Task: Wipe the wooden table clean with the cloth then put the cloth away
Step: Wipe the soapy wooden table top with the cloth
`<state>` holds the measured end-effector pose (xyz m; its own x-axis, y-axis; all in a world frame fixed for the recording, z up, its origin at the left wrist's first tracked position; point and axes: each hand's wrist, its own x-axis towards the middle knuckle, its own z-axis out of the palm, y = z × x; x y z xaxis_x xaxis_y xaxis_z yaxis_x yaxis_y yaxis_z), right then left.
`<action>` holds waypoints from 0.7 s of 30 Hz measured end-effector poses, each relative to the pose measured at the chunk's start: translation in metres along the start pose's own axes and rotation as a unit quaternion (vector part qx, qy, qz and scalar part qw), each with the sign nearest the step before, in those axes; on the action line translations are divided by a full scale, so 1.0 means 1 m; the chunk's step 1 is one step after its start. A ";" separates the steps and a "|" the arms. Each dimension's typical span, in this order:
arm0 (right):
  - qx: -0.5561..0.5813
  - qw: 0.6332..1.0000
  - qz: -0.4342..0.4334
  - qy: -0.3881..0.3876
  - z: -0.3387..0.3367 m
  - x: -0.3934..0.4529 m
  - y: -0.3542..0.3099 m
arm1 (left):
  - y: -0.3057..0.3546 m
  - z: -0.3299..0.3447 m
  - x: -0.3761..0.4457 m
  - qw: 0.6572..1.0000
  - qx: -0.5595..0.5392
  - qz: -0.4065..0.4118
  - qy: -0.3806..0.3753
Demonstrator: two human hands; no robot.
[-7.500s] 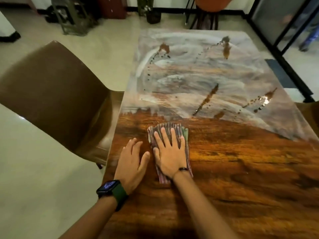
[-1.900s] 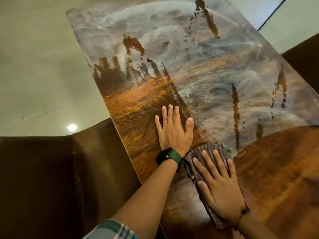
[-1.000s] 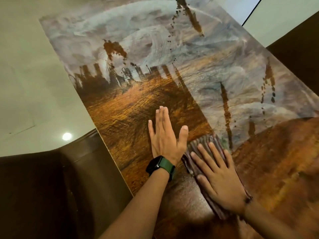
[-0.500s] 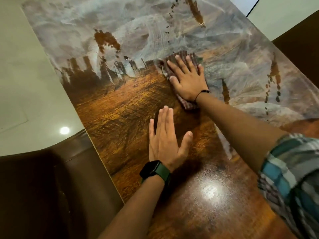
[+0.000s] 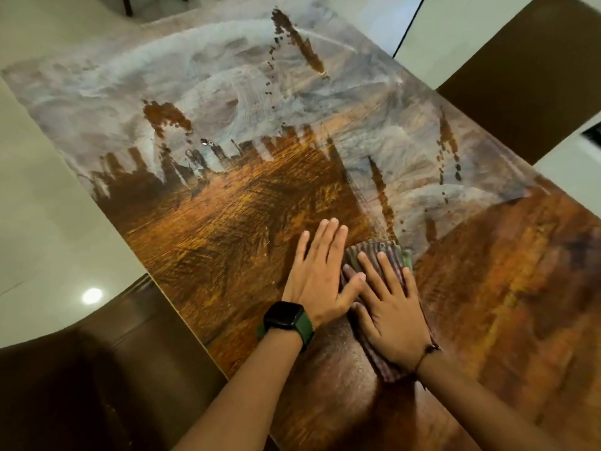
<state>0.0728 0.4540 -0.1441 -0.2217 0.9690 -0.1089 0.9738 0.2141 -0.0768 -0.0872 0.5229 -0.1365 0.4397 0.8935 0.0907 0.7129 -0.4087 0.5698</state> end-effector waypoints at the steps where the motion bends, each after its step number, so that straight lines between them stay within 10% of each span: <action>1: 0.005 1.000 -0.002 0.001 0.000 0.003 0.001 | 0.003 0.002 0.004 1.000 -0.011 0.014 -0.014; 15: 0.008 0.992 0.126 0.003 -0.035 0.175 0.187 | 0.043 0.046 0.090 0.999 -0.041 -0.029 -0.006; 21: -0.003 0.992 0.121 -0.022 -0.032 0.150 0.146 | 0.046 0.044 0.090 0.997 -0.060 -0.044 0.004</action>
<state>0.1829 0.6349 -0.1399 0.0164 0.9858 -0.1673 0.9990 -0.0230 -0.0377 0.0090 0.5764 -0.1381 0.3740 0.9265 0.0415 0.6779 -0.3036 0.6696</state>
